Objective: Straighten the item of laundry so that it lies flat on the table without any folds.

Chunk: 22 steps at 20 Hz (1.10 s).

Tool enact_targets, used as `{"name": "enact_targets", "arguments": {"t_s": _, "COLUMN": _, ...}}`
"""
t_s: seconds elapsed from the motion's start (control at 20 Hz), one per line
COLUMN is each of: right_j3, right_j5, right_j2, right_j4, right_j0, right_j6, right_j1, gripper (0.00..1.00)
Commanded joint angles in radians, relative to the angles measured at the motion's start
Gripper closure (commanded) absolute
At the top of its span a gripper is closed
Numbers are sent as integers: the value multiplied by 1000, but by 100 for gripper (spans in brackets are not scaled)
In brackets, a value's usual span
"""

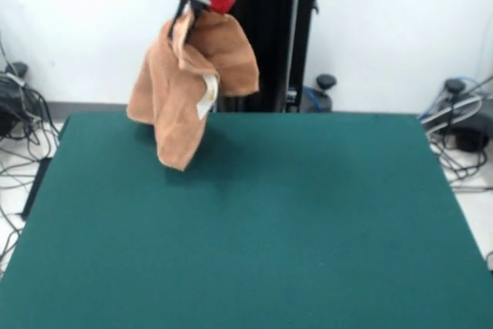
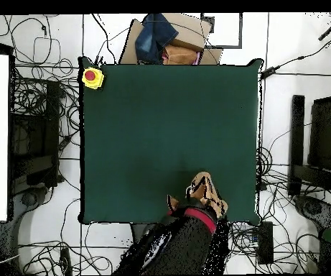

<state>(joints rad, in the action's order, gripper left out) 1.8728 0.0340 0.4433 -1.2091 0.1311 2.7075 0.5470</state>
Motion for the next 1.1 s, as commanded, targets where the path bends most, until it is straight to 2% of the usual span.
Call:
{"name": "enact_targets", "arguments": {"t_s": 0.05, "right_j3": -260, "right_j5": -138, "right_j2": 104, "right_j4": 162, "right_j0": 100, "right_j6": 239, "right_j1": -304, "gripper": 100}}
{"name": "enact_targets", "arguments": {"t_s": 0.25, "right_j3": -275, "right_j5": -99, "right_j2": 85, "right_j4": 256, "right_j0": 87, "right_j6": 176, "right_j1": -288, "gripper": 100}}
{"name": "enact_targets", "arguments": {"t_s": 0.5, "right_j3": -318, "right_j5": -104, "right_j2": 91, "right_j4": 373, "right_j0": 100, "right_j6": 144, "right_j1": -331, "gripper": 100}}
{"name": "enact_targets", "arguments": {"t_s": 0.85, "right_j3": -302, "right_j5": 23, "right_j2": -6, "right_j4": 523, "right_j0": 107, "right_j6": 110, "right_j1": -243, "gripper": 100}}
{"name": "enact_targets", "arguments": {"t_s": 0.9, "right_j3": -263, "right_j5": -20, "right_j2": 28, "right_j4": 551, "right_j0": 153, "right_j6": 146, "right_j1": -259, "gripper": 100}}
{"name": "enact_targets", "arguments": {"t_s": 1.0, "right_j3": -260, "right_j5": -30, "right_j2": 20, "right_j4": 589, "right_j0": 162, "right_j6": 145, "right_j1": -255, "gripper": 100}}
{"name": "enact_targets", "arguments": {"t_s": 1.1, "right_j3": -245, "right_j5": 17, "right_j2": -26, "right_j4": 632, "right_j0": 150, "right_j6": 132, "right_j1": -218, "gripper": 100}}
